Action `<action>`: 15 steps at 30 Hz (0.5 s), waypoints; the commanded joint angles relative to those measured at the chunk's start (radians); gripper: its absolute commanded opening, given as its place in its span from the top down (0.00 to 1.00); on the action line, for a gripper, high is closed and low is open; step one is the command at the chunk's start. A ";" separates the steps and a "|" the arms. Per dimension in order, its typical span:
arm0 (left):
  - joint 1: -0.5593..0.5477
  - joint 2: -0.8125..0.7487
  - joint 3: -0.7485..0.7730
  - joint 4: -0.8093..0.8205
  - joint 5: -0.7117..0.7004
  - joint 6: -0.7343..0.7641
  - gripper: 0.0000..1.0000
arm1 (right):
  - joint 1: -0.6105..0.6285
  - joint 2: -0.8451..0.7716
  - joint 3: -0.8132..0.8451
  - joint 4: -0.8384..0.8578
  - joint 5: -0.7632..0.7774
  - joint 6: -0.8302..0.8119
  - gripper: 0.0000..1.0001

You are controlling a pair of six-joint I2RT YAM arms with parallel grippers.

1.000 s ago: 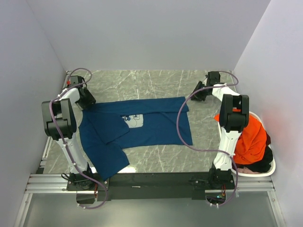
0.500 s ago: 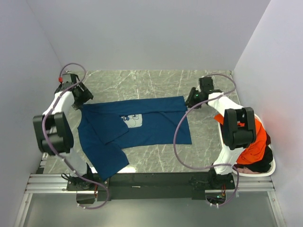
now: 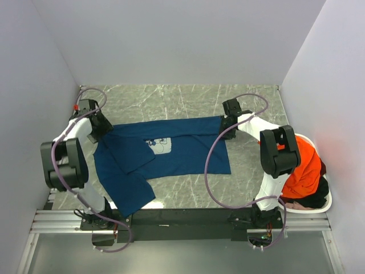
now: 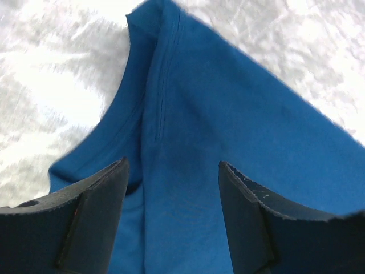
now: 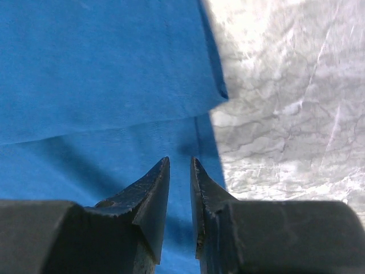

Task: Fold and stack the t-shirts
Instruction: Fold the tshirt

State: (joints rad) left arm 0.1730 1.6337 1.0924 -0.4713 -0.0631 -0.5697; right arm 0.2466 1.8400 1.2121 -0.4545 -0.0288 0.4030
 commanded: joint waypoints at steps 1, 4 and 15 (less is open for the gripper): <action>-0.003 0.086 0.096 0.036 -0.023 -0.002 0.31 | -0.001 0.019 0.035 -0.026 0.036 -0.007 0.72; -0.001 0.162 0.150 0.028 -0.036 0.005 0.31 | 0.002 0.036 0.037 -0.035 0.049 -0.003 0.72; -0.001 0.279 0.199 0.033 -0.070 0.031 0.32 | 0.003 0.061 0.032 -0.038 0.043 -0.007 0.72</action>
State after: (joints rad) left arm 0.1730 1.8984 1.2613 -0.4526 -0.1108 -0.5583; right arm 0.2462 1.8832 1.2228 -0.4885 -0.0002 0.4026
